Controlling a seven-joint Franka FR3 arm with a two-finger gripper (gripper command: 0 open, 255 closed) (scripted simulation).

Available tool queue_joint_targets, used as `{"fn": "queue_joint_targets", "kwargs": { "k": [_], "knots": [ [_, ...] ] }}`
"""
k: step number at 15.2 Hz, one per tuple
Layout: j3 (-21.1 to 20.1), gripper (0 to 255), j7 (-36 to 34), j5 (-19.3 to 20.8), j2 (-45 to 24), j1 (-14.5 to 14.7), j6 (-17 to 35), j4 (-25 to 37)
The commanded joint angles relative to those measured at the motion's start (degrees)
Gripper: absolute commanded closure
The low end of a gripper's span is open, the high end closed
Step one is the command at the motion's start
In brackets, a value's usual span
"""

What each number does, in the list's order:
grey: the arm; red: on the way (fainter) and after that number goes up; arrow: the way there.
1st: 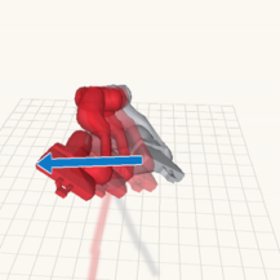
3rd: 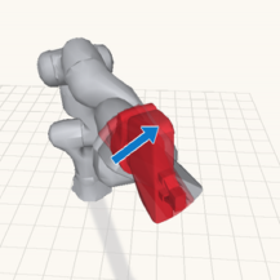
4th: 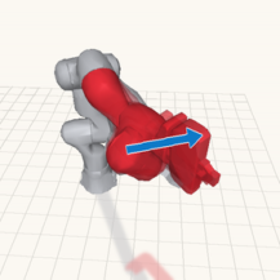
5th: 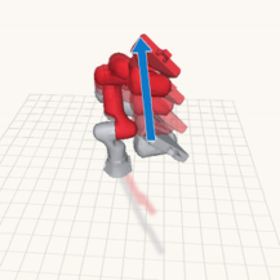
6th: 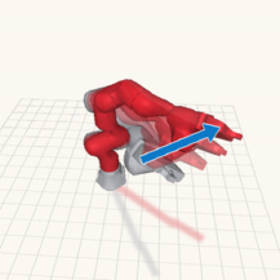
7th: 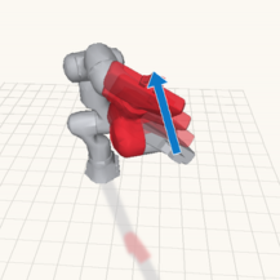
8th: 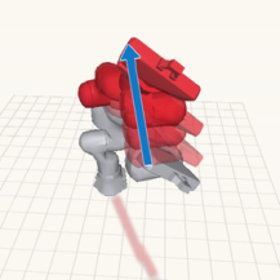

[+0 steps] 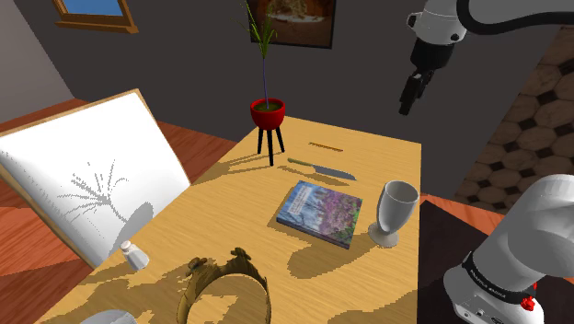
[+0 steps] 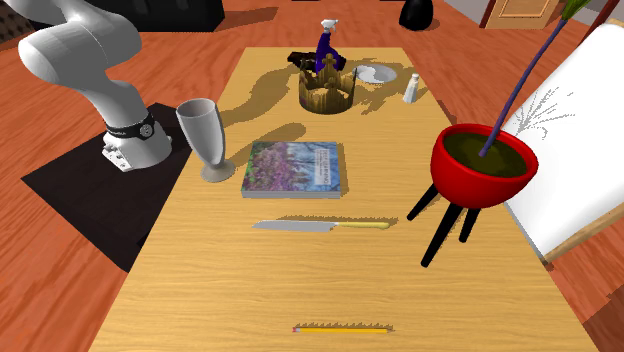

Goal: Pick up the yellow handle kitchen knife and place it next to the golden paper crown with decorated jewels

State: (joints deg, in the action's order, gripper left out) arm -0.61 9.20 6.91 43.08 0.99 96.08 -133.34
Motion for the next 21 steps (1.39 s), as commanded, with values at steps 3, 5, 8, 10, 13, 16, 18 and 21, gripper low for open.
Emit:
{"fn": "queue_joint_targets", "kwargs": {
  "k": [3, 5, 8, 10, 13, 16, 18, 21],
  "knots": [
    [0.8, 0, 0.9, 0.1, -2.8, 0.1, 3.5, -1.0],
    [1.6, 0, 1.7, 0.2, -5.9, 0.2, 7.0, -1.8],
    [2.7, 0, 3.1, 0.3, -11.0, 0.4, 12.2, -2.3],
    [3.4, 0, 4.0, 0.2, -14.6, 0.5, 15.4, -2.2],
    [4.3, 0, 5.5, -0.1, -20.5, 0.8, 20.1, -1.6],
    [5.2, 0, 7.1, -0.6, -26.6, 1.0, 24.5, -0.3],
    [5.6, 0, 8.3, -1.2, -30.9, 1.2, 27.1, 1.0],
    [6.1, 0, 10.1, -2.2, -37.4, 1.4, 30.6, 3.4]
  ]
}}
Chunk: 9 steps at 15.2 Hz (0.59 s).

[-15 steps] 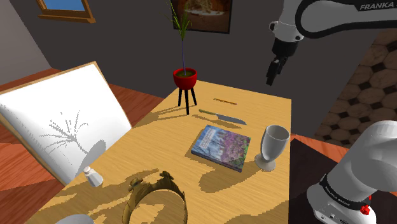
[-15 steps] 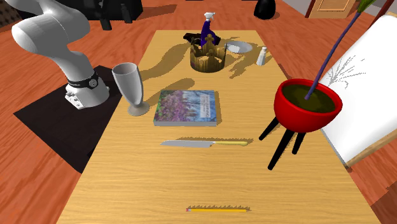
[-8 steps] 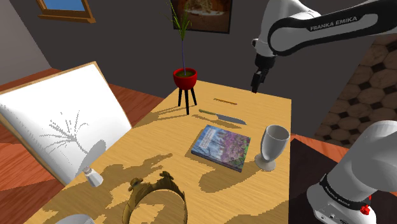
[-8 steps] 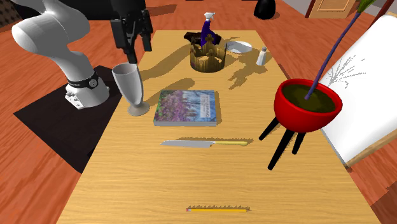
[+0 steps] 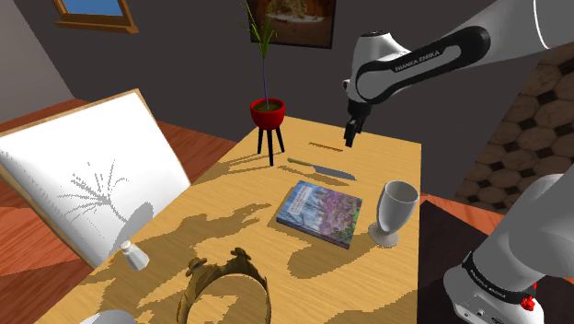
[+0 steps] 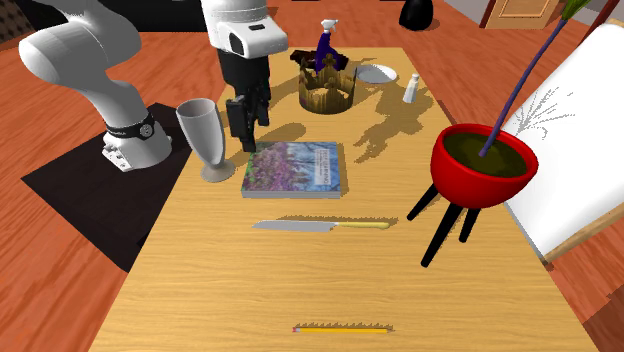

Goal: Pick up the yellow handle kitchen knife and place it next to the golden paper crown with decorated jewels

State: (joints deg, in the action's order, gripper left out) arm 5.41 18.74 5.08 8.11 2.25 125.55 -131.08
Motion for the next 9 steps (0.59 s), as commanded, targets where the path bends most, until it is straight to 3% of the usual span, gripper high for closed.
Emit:
{"fn": "queue_joint_targets", "kwargs": {
  "k": [1, 9],
  "knots": [
    [0.2, 0, 1.2, -0.8, -4.6, 0.2, 2.2, 2.1],
    [-0.2, 0, 6.4, -4.4, -22.5, -0.3, 8.3, 12.1]
  ]
}}
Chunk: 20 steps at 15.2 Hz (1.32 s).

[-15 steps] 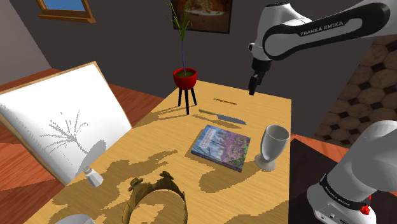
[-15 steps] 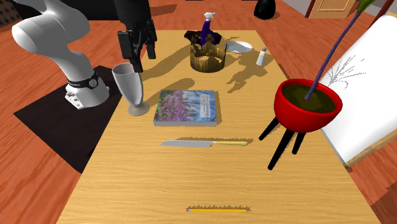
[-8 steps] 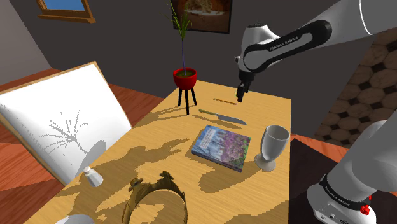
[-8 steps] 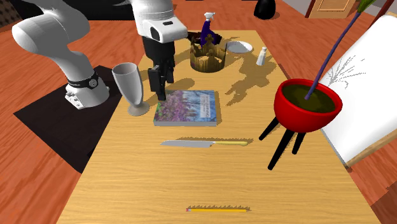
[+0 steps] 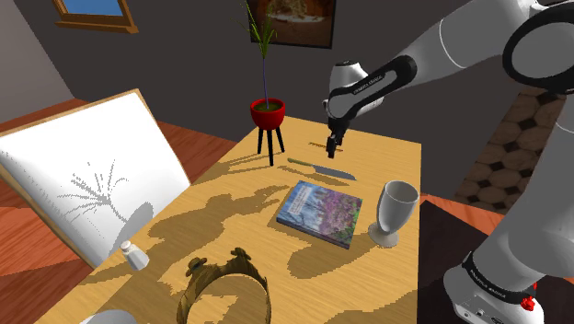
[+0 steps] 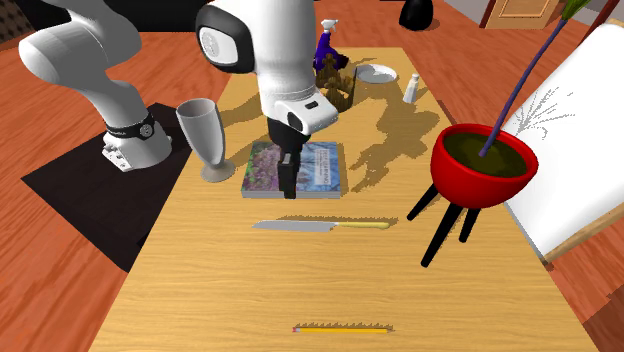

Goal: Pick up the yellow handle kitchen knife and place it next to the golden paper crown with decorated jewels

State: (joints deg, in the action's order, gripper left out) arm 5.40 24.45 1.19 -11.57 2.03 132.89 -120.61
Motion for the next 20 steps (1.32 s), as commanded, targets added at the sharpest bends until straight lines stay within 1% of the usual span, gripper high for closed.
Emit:
{"fn": "queue_joint_targets", "kwargs": {
  "k": [1, 7, 8, 15, 20],
  "knots": [
    [-0.3, 0, 1.3, -0.9, -5.1, -0.3, 1.4, 3.2],
    [-1.8, 0, 4.2, -2.8, -18.6, -1.3, 2.7, 14.1],
    [-1.9, 0, 4.4, -2.8, -19.7, -1.4, 2.7, 15.1],
    [-2.1, 0, 4.6, -3.1, -23.5, -1.5, 6.5, 15.2],
    [-2.1, 0, 4.6, -3.1, -23.8, -1.6, 6.8, 15.2]
  ]
}}
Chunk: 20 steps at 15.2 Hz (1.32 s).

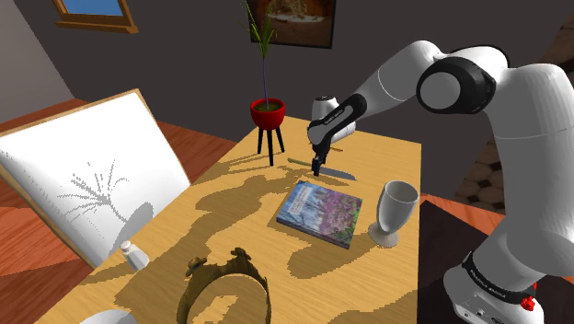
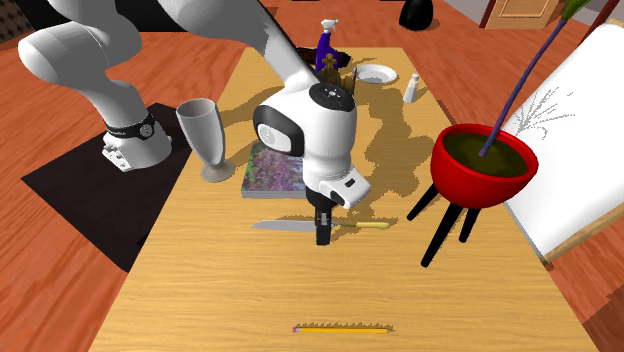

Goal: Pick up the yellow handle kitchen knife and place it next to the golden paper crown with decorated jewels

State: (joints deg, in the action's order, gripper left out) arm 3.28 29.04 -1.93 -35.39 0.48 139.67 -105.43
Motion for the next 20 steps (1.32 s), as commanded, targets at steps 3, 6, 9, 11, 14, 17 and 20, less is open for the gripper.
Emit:
{"fn": "queue_joint_targets", "kwargs": {
  "k": [3, 6, 9, 11, 14, 17, 20],
  "knots": [
    [0.0, 0, 0.0, 0.0, 0.0, 0.0, 0.0, 0.0],
    [0.0, 255, 0.0, 0.0, 0.0, 0.0, 0.0, 0.0],
    [0.0, 255, 0.0, 0.0, 0.0, 0.0, 0.0, 0.0],
    [0.0, 255, 0.0, 0.0, 0.0, 0.0, 0.0, 0.0],
    [0.0, 255, 0.0, 0.0, 0.6, 0.0, -0.5, -0.1],
    [0.1, 255, -0.1, 0.1, 2.3, 0.1, -2.0, -0.3],
    [0.2, 255, -0.1, 0.3, 3.9, 0.2, -3.6, -0.3]
  ]
}}
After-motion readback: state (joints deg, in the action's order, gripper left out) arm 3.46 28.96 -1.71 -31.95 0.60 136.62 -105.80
